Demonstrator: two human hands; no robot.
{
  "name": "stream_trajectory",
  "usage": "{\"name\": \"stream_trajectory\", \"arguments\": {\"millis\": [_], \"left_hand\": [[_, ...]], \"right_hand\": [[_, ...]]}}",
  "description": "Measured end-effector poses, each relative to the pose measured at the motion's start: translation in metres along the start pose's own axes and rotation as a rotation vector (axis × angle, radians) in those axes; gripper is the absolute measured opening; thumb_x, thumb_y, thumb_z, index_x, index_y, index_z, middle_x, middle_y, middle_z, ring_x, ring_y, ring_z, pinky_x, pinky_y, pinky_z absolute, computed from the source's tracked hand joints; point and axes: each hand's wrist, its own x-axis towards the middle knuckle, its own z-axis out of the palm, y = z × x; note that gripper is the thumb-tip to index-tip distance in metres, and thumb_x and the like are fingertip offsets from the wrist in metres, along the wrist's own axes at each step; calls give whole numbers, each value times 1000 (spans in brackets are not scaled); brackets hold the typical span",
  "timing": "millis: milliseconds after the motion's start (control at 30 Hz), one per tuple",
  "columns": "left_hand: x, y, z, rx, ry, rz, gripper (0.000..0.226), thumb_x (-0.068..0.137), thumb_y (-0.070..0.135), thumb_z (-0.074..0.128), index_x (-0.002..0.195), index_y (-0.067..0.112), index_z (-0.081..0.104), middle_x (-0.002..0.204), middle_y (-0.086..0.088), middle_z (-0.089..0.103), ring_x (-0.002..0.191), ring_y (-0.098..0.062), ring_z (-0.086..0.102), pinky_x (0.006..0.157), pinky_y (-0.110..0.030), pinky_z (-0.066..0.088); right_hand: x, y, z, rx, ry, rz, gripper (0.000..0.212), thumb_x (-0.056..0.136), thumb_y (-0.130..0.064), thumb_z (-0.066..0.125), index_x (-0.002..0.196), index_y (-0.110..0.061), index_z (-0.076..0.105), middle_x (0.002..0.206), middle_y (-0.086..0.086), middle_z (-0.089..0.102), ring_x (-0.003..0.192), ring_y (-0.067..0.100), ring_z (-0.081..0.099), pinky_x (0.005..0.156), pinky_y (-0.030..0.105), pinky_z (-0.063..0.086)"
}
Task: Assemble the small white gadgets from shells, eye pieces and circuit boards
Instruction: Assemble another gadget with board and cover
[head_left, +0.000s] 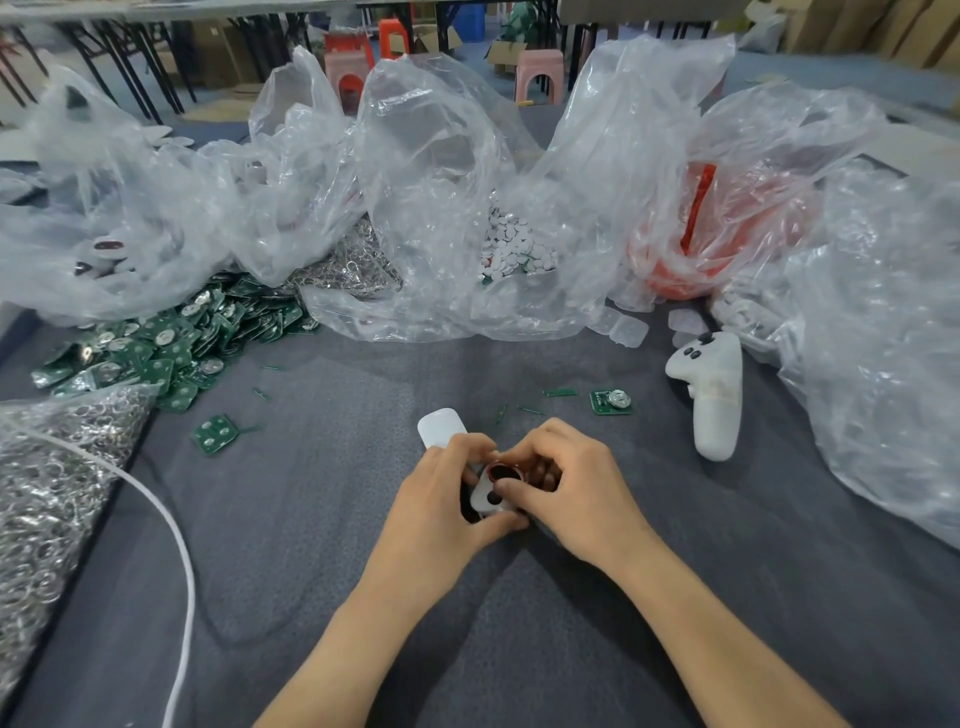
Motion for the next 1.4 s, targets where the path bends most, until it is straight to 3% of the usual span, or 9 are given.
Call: {"name": "stream_trajectory", "arguments": {"millis": [400,600,767,967,1400], "left_hand": [[-1,3,0,-8,46,7,55,61,31,87,95,45,46,94,14,60,86,5,53,70,-6,38],[-4,3,0,50,93,26,52,60,31,88,106,26,64,93,25,58,86,1,57,77,-8,41],[-4,6,-1,56,101,38,51,61,30,88,106,23,66,94,18,61,84,3,57,77,-8,42],[-4,11,-2,74,96,49,46,65,28,86,107,19,68,106,8,66,95,-10,61,84,-21,46],[-4,13,-1,101,92,82,47,65,19,86,108,6,72,112,-2,70,104,-18,60,91,-18,41]], "right_hand": [[5,-1,-1,62,-44,96,14,71,-9,81,82,-7,73,79,1,58,64,2,50,63,13,41],[3,3,4,49,22,103,13,70,-11,82,74,-17,71,76,-4,57,64,1,53,62,10,40],[0,6,5,32,46,65,14,70,-13,82,77,-17,70,74,-8,56,66,-2,53,61,9,38],[0,5,6,35,58,67,15,70,-12,81,74,-19,68,75,-5,57,64,-1,54,61,12,41],[1,8,7,-8,79,69,15,69,-15,81,81,-16,72,79,-4,62,65,5,57,65,19,47]]}}
